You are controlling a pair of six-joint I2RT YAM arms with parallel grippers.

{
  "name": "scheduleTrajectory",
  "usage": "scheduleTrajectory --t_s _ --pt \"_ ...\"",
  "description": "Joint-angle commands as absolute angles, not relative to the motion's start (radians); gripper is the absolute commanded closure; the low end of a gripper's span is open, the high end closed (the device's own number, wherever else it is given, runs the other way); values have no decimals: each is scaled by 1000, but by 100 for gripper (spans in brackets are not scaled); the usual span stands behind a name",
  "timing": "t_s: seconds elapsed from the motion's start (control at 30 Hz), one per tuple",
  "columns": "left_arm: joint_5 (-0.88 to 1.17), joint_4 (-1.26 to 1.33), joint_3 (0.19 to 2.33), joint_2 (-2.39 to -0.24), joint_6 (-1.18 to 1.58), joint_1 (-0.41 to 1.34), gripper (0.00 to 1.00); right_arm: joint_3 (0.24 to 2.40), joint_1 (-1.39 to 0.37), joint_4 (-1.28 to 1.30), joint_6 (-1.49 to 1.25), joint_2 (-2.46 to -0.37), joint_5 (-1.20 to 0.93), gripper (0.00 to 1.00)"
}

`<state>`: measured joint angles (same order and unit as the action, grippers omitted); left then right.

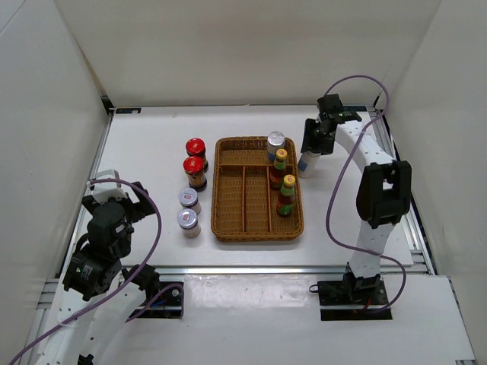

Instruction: Organize the condiment bottles

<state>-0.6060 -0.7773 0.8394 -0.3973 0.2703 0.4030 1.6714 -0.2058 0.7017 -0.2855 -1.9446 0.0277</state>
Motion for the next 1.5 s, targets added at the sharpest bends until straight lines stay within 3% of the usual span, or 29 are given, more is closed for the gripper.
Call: scheduleTrajectory --t_s 0.0,0.03,0.1,0.17,0.3,0.43,0.53,0.73,1.13,1.27,1.4,1.47 --pt "-603 -759 831 -402 262 407 0 1651 -201 663 -304 -1849 66 67" --pt "-603 -759 831 -402 262 407 0 1640 -201 651 -314 -1815 89 80" --pt "-603 -759 831 -402 262 407 0 1640 -201 650 -324 -1726 170 95" --pt "-603 -759 831 -402 262 407 0 1669 -225 641 -324 -1648 218 99" --pt "-603 -759 831 -402 262 407 0 1739 -303 589 -250 -1545 279 100" --pt "-603 -759 831 -402 262 407 0 1821 -406 543 -193 -1574 244 100" --pt "-603 -759 831 -402 262 407 0 2000 -486 603 -129 -1705 167 100" --pt "-603 -759 831 -402 262 407 0 2363 -636 787 -69 -2008 205 100" --pt "-603 -750 822 -383 253 407 0 2349 -641 815 -97 -2247 120 99" --pt "-612 -750 822 -383 253 407 0 2349 -641 815 -106 -2302 120 91" --pt "-612 -750 822 -383 253 407 0 2339 -641 793 -106 -2313 120 76" --pt "-612 -750 822 -383 253 407 0 2330 -641 793 -115 -2313 120 35"
